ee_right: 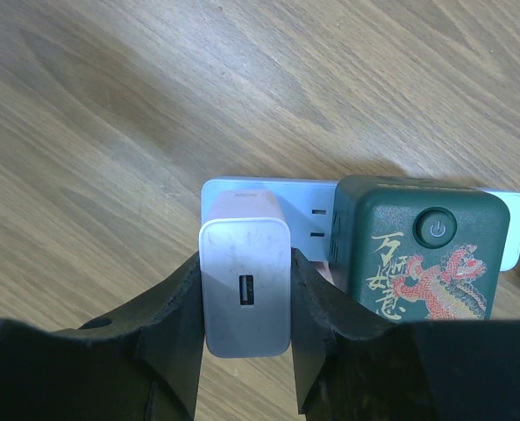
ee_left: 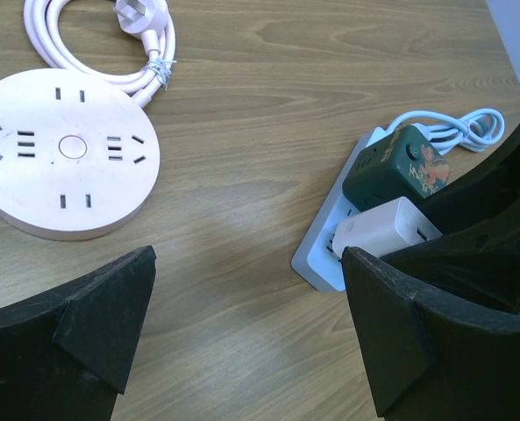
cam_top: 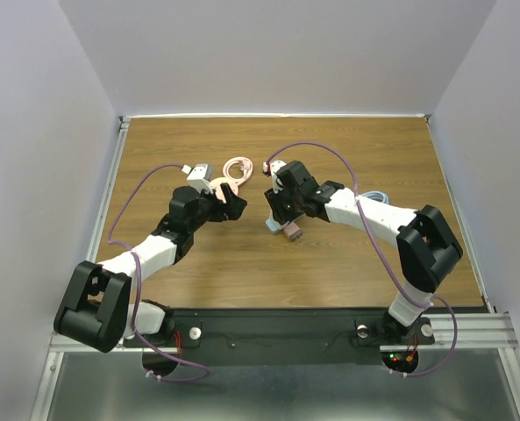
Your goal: Insert the plug
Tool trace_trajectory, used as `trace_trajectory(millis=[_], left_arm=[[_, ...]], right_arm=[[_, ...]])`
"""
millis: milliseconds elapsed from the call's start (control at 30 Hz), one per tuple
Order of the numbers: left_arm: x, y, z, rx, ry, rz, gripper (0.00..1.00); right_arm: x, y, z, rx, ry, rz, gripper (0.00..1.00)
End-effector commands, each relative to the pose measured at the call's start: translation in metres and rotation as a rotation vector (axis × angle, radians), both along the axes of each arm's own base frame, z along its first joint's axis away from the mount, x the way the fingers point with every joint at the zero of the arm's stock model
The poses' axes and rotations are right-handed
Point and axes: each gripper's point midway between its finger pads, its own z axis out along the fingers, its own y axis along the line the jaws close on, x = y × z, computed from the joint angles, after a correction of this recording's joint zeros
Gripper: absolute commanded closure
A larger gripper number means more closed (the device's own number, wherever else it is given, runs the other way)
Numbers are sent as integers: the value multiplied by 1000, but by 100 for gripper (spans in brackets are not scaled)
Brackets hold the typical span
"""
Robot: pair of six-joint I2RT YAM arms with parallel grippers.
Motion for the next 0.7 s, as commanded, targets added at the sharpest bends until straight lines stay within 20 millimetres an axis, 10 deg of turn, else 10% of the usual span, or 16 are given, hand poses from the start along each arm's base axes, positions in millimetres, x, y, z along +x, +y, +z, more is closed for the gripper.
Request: trace_trajectory(millis=[0, 667], left_arm=[[-1, -1, 9, -18, -36, -11, 1], [-1, -1, 8, -16, -34, -13, 1]], right_arm=[[7, 6, 4, 10, -38, -8, 100], [1, 10, -6, 1, -7, 22, 100]])
